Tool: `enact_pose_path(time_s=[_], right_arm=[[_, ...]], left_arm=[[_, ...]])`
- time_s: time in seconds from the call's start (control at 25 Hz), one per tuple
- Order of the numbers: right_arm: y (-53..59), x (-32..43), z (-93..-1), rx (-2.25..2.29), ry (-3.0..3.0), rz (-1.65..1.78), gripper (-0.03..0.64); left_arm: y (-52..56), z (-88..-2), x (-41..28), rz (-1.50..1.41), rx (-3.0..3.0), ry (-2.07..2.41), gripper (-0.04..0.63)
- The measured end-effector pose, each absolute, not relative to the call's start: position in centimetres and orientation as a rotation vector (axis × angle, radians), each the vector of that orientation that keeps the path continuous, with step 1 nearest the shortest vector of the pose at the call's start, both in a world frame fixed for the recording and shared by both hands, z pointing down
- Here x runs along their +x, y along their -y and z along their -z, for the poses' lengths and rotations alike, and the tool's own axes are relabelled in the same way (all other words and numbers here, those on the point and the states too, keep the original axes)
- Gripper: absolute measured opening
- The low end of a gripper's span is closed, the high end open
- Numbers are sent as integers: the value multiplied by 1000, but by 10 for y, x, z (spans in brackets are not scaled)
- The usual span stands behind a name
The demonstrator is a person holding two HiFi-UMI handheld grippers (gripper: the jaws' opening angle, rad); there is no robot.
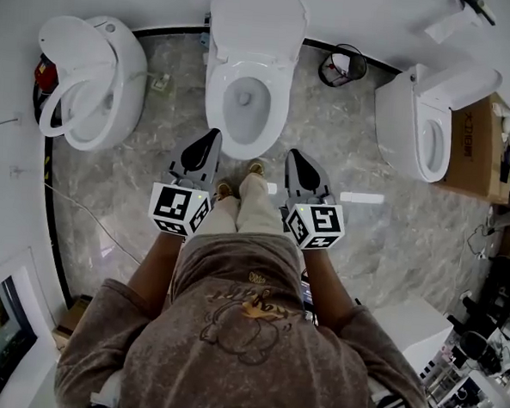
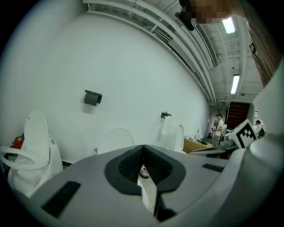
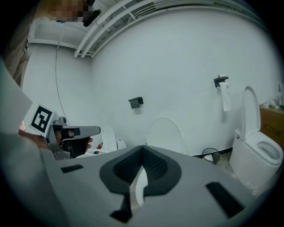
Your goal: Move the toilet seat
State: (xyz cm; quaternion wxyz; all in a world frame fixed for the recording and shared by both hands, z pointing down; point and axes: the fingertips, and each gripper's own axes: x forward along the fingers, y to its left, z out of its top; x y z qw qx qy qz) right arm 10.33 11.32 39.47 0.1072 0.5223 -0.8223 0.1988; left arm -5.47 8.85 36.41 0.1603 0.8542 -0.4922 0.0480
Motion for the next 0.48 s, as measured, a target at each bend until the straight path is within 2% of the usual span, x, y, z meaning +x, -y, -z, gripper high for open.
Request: enact_pose_path(time_s=[0.48], right_arm=[[-82, 99, -430, 1509, 2421, -608, -2]], left_arm=[[-68, -407, -55, -168, 2387, 1398, 9]])
